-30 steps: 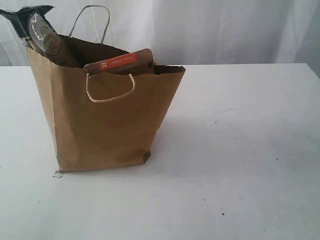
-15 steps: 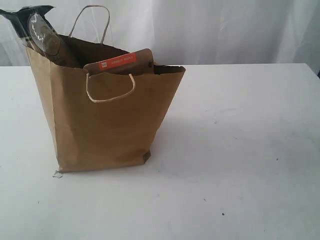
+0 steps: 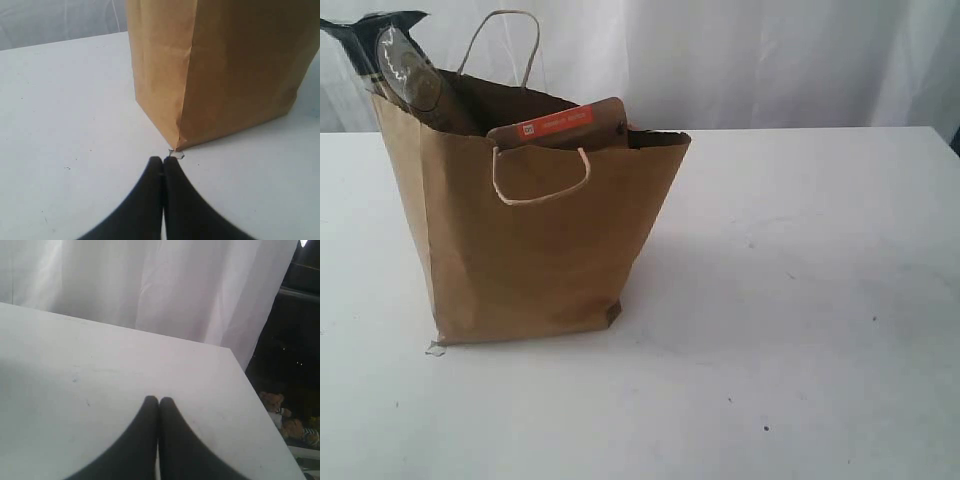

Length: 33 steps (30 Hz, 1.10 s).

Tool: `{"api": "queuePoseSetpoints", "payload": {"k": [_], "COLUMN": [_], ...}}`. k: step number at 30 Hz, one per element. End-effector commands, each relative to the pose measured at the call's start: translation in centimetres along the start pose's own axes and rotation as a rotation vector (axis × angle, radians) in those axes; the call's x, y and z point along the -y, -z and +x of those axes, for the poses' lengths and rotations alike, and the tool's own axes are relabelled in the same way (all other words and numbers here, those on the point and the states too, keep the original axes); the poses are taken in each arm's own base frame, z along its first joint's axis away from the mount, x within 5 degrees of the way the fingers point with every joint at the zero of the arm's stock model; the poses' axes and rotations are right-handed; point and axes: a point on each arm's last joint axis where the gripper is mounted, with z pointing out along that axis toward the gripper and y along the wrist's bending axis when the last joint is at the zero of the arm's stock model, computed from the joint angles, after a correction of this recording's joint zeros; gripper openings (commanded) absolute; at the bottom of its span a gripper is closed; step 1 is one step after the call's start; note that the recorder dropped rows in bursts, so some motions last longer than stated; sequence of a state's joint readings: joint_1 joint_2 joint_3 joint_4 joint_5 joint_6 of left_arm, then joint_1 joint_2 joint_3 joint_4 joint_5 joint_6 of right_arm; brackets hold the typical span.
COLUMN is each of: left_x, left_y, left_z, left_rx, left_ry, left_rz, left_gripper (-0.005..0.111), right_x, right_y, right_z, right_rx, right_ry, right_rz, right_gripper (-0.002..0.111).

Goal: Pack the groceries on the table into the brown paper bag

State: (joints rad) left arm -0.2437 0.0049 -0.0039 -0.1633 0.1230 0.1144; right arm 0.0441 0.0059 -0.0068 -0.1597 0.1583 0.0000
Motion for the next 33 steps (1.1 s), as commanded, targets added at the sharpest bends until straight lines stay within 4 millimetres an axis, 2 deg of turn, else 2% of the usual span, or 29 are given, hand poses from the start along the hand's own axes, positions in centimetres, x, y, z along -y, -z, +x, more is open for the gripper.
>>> {"api": "queuePoseSetpoints", "payload": {"k": [1,33], "left_x": [0.00,0.00], "left_y": [-0.01,-0.01], "left_z": [0.12,0.12], "left_rx": [0.000,0.000], "left_ry": [0.011,0.011], "left_rz": [-0.003,-0.003], "left_gripper": [0.000,0.000], "right_x": [0.00,-0.06], "right_y": [0.01,0.01], "right_z": [0.22,0.46], "right_rx": [-0.004,-0.030], "right_ry": [0.000,-0.032], "right_rz": [0.005,-0.002], "right_gripper": [0.000,0.000]}}
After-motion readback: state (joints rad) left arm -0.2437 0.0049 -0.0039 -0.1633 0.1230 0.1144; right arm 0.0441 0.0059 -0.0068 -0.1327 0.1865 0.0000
